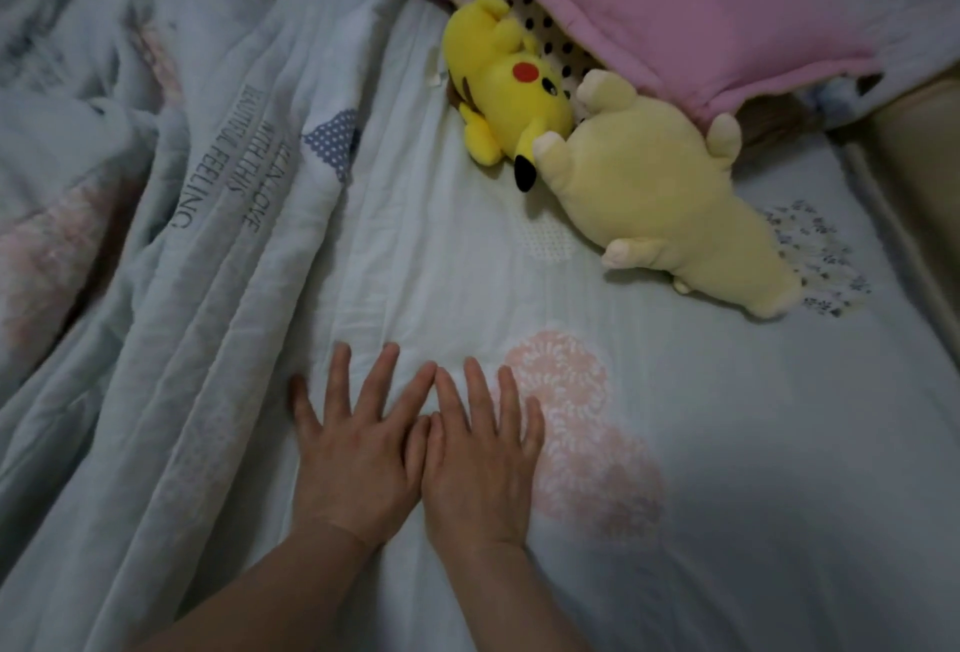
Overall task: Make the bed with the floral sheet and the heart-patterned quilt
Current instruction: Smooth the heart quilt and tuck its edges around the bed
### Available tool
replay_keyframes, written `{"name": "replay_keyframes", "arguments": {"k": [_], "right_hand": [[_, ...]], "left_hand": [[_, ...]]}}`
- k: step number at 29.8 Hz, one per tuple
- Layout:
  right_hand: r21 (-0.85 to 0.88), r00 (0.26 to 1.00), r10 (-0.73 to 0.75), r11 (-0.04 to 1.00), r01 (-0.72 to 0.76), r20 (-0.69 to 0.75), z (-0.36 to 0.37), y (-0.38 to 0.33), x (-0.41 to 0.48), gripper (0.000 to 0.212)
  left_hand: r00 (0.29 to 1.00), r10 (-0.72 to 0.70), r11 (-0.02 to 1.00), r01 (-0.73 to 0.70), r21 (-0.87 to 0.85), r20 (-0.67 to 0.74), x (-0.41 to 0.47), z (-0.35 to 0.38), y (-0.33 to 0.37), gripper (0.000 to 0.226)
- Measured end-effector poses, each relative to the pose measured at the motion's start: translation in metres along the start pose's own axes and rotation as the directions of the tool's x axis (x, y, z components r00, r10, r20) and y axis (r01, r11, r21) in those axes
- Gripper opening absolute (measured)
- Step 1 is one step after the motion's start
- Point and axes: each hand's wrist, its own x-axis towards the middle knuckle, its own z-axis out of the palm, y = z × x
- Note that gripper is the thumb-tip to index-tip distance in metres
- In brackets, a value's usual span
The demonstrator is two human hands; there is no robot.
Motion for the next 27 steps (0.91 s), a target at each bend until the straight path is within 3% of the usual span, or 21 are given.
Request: {"name": "replay_keyframes", "arguments": {"k": [4,6,8,11,14,16,17,18,19,21,22,23,24,25,26,27], "right_hand": [[0.058,0.968,-0.071,0.994,0.088,-0.242,-0.031,0.019,0.02,0.041],[0.063,0.923,0.006,0.998,0.019,-0.384,-0.061,0.048,0.067,0.053],[0.012,0.905,0.065,0.998,-0.066,-0.42,-0.092,0.075,0.113,0.07],[-0.165,0.971,0.022,0.984,-0.063,-0.236,-0.108,0.092,0.165,0.087],[-0.118,0.995,0.053,0.991,-0.062,-0.082,-0.116,0.088,0.187,0.096],[-0.089,0.993,0.099,0.992,-0.094,0.058,-0.128,0.071,0.185,0.084],[-0.092,0.994,0.065,0.994,-0.057,0.088,-0.135,0.061,0.177,0.068],[-0.099,0.999,-0.023,0.995,0.028,0.043,-0.135,0.051,0.165,0.049],[-0.101,0.985,-0.144,0.986,0.134,-0.097,-0.134,0.042,0.151,0.032],[-0.131,0.805,-0.329,0.943,0.306,-0.494,-0.136,0.026,0.129,0.012],[-0.136,0.699,-0.36,0.925,0.356,-0.618,-0.139,0.024,0.127,0.013],[-0.139,0.665,-0.351,0.926,0.351,-0.659,-0.143,0.024,0.131,0.02],[-0.166,0.714,-0.323,0.945,0.283,-0.621,-0.15,0.024,0.138,0.031],[-0.17,0.815,-0.238,0.97,0.174,-0.529,-0.156,0.026,0.147,0.04],[-0.145,0.919,-0.094,0.989,0.041,-0.382,-0.163,0.027,0.156,0.045],[-0.072,0.968,0.041,0.996,-0.06,-0.247,-0.166,0.03,0.165,0.049]], "left_hand": [[0.999,-0.026,1.0,0.026,0.006,-0.029,0.001,-0.005,0.004,0.053],[0.999,-0.026,1.0,0.026,0.017,-0.03,0.006,-0.005,0.004,0.053],[0.999,-0.022,0.999,0.023,0.023,-0.039,0.005,-0.003,0.003,0.052],[0.999,-0.02,1.0,0.021,0.015,-0.048,0.001,0.0,0.008,0.052],[0.997,-0.025,1.0,0.025,0.004,-0.073,0.001,-0.001,0.009,0.051],[0.996,-0.027,1.0,0.028,0.01,-0.086,0.002,0.0,0.006,0.051],[0.997,-0.02,1.0,0.021,0.012,-0.08,0.003,0.001,0.004,0.051],[0.997,-0.019,1.0,0.02,0.002,-0.076,0.0,0.001,0.004,0.051],[0.996,-0.022,1.0,0.022,-0.002,-0.09,-0.001,0.001,0.004,0.051],[0.996,-0.031,0.999,0.032,0.009,-0.084,-0.004,0.002,0.004,0.051],[0.996,-0.034,0.999,0.034,0.005,-0.077,-0.003,0.001,0.006,0.052],[0.996,-0.036,0.999,0.036,-0.005,-0.078,-0.002,0.0,0.007,0.052],[0.996,-0.037,0.999,0.036,-0.015,-0.081,-0.001,-0.001,0.007,0.052],[0.996,-0.038,0.999,0.036,-0.017,-0.076,-0.001,-0.001,0.007,0.052],[0.997,-0.035,0.999,0.035,-0.013,-0.069,0.0,-0.001,0.007,0.052],[0.997,-0.033,0.999,0.032,-0.01,-0.067,0.0,-0.001,0.008,0.052]]}}
